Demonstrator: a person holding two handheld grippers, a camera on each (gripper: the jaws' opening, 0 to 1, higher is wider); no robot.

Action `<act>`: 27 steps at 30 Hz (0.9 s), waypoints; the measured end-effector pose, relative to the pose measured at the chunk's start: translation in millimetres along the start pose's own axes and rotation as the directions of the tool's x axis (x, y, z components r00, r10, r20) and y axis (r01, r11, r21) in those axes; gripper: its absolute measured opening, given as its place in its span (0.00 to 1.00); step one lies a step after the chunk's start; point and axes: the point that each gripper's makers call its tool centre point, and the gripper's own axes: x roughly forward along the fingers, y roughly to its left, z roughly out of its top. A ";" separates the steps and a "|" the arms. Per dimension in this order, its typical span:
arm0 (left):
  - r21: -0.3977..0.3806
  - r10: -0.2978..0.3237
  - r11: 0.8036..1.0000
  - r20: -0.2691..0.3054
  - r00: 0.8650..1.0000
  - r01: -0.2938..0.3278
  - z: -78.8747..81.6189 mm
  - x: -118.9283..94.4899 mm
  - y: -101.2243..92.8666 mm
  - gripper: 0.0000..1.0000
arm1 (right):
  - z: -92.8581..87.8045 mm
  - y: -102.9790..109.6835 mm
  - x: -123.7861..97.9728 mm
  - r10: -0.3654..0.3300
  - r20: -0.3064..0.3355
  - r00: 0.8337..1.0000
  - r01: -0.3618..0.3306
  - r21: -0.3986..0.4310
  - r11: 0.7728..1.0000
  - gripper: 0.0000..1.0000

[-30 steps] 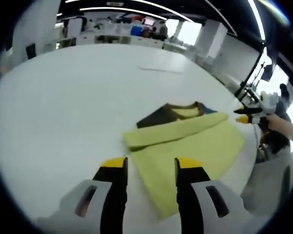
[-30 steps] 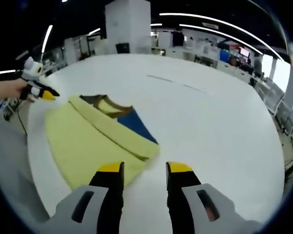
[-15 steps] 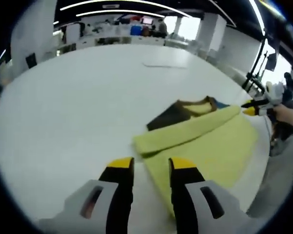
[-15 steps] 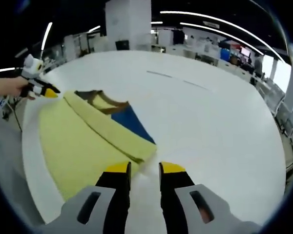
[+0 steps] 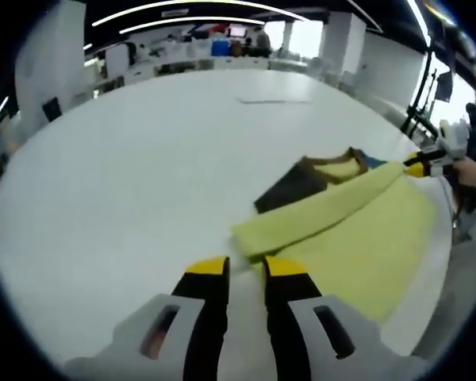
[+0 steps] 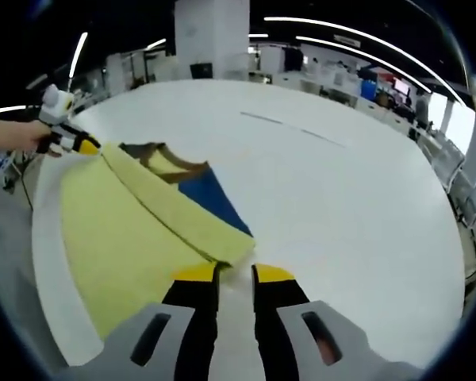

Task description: Fold the garment on the visible template until the final outline fits inside the template.

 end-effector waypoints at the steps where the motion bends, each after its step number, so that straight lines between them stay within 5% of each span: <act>1: 0.003 0.000 1.000 0.000 1.000 0.000 0.4 0.6 0.1 0.11 | 0.2 0.0 0.4 0.001 0.000 1.000 -0.001 0.000 1.000 0.14; 9: 0.010 -0.004 1.000 -0.016 1.000 0.004 -1.0 4.9 -0.5 0.01 | 2.4 0.6 1.2 0.004 0.008 1.000 -0.004 -0.012 1.000 0.08; 19: 0.008 0.006 1.000 -0.023 1.000 -0.005 -1.0 4.9 1.1 0.00 | 3.4 1.4 1.1 0.002 0.011 1.000 -0.002 -0.029 1.000 0.03; 27: -0.016 -0.010 1.000 0.012 1.000 0.010 13.7 -3.0 2.1 0.00 | 19.0 -5.5 -5.4 -0.013 0.057 0.998 0.015 -0.031 0.999 0.03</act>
